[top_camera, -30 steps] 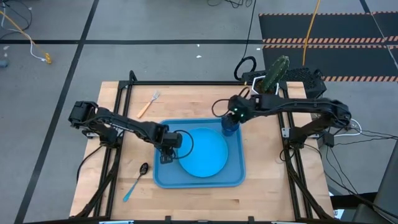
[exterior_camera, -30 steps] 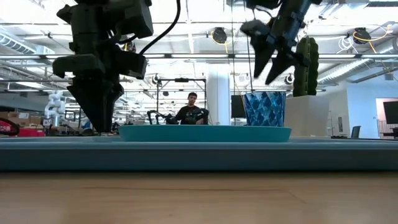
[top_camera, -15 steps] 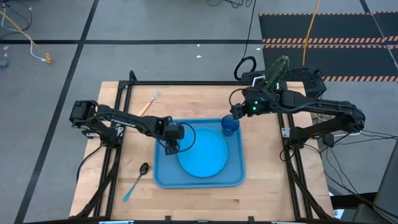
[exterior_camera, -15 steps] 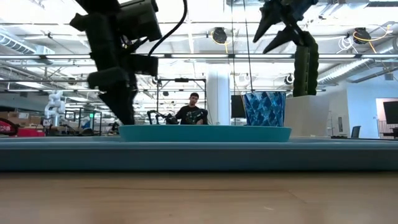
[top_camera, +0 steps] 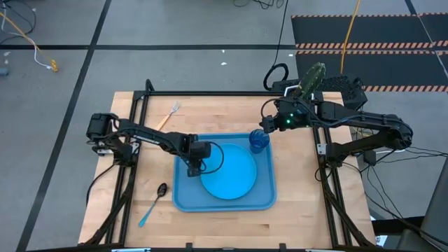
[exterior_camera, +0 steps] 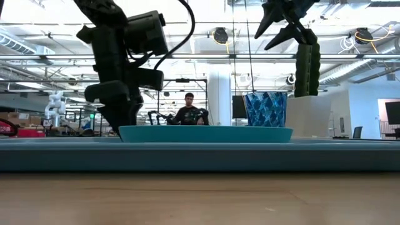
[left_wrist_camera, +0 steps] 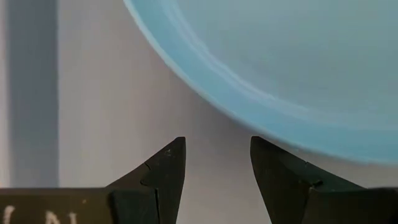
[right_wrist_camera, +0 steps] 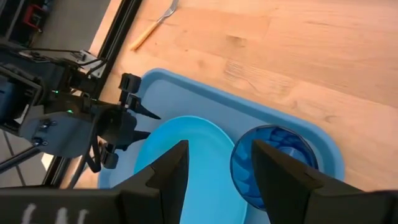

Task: Pick and place plate/cup/fork/spoon on tray
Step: Adjust the light blue plate

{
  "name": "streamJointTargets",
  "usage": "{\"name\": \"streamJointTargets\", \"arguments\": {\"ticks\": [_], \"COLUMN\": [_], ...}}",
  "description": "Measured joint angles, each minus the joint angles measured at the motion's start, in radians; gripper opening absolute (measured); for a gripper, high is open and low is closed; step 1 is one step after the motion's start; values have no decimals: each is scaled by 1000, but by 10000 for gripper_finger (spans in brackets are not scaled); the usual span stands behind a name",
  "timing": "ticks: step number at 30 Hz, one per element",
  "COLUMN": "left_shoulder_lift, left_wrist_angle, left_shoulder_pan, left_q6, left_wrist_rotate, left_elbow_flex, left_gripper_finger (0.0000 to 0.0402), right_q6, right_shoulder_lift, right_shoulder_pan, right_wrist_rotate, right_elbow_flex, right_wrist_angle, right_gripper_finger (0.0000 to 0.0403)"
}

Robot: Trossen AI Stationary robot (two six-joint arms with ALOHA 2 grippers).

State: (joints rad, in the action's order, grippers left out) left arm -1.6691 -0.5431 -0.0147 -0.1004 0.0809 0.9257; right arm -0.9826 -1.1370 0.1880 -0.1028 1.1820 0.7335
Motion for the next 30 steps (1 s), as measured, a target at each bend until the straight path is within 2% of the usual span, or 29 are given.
{"name": "streamJointTargets", "arguments": {"ticks": [6, 9, 17, 23, 26, 30], "left_shoulder_lift": [0, 0, 1, 1, 2, 19], "left_wrist_angle": [33, 35, 36, 36, 17, -69], "left_shoulder_pan": [2, -5, -68, -134, -149, -128], "left_q6": [-7, -7, 40, 79, 65, 27], "left_wrist_rotate": [12, -14, -161, -168, -110, 68], "left_elbow_flex": [0, 0, 0, 0, 0, 0], "left_gripper_finger": [184, 184, 184, 184, 184, 184], "right_q6": [7, 11, 37, 60, 60, 60], "right_shoulder_lift": [0, 0, 0, 0, 0, 0], "right_shoulder_pan": [0, 0, 0, 0, 0, 0], "right_wrist_rotate": [0, 0, 0, 0, 0, 0], "right_elbow_flex": [0, 0, 0, 0, 0, 0], "right_wrist_angle": [0, 4, 4, 4, 4, 5], "right_gripper_finger": [167, 167, 167, 167, 167, 167]}}
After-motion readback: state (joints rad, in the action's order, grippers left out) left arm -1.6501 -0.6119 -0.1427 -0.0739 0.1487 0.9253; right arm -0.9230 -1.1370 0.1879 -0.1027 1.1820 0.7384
